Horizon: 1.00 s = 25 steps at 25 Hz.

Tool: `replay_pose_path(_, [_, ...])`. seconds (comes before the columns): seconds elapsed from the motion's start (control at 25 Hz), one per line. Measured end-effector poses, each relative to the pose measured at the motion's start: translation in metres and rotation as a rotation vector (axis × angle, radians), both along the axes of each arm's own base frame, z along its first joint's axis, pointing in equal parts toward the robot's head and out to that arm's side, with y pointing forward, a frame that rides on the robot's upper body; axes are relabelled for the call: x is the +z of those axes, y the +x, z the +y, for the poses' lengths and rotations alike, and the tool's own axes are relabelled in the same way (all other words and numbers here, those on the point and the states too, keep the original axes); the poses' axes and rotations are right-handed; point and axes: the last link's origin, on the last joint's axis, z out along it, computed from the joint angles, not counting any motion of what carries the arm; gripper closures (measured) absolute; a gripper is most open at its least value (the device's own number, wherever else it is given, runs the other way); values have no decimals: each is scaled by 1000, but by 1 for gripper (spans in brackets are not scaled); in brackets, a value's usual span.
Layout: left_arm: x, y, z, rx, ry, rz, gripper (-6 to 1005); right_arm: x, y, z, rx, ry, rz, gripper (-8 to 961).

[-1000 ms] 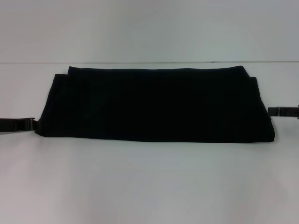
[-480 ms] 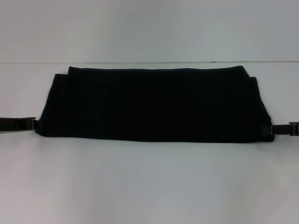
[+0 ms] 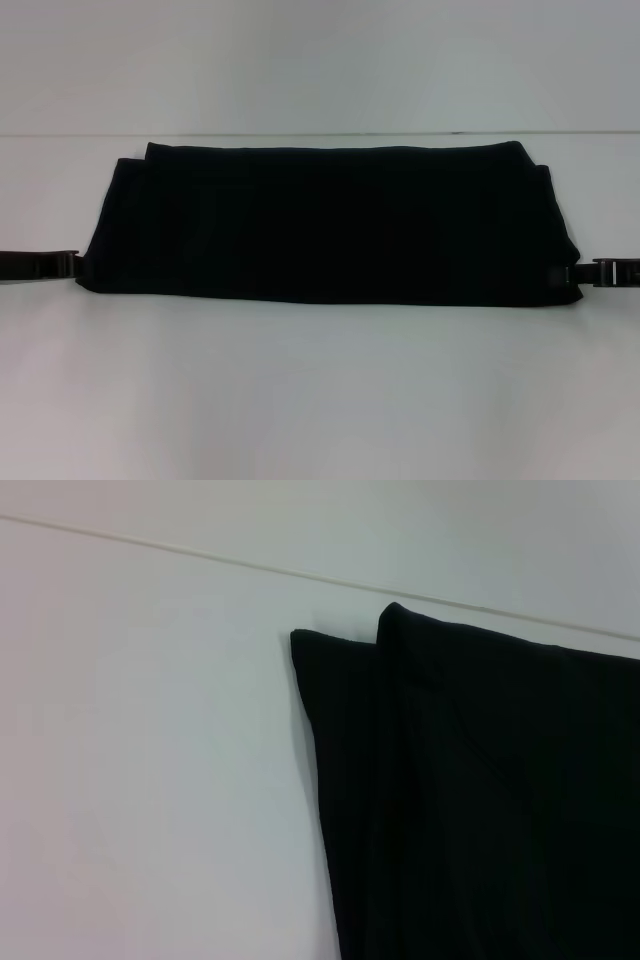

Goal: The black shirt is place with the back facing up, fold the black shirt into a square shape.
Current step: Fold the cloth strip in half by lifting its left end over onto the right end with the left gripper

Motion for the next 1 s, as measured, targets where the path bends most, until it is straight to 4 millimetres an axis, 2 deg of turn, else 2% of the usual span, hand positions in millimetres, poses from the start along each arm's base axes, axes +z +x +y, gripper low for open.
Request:
replay_pose_path(0.12, [0,0,0,-4,-1,3,999,-1,0,0,1,0,-3,480])
replay_pose_path(0.32, [0,0,0,-4,-1,4,999,-1,3,-1,-5,3,-6,728])
replay_pose_path(0.56, [-1,0,0,-5,-2,3,999,-1,5,0,-12,16,-19,942])
replay_pose_path(0.76, [-1,1,-1,-5,-8,-9,999,-1,7,-2,-10,16,-23,954])
replay_pose_path(1.0, [6,-2,-15,14,-9,-73,998,6,13,-8,-10,16,-16,954])
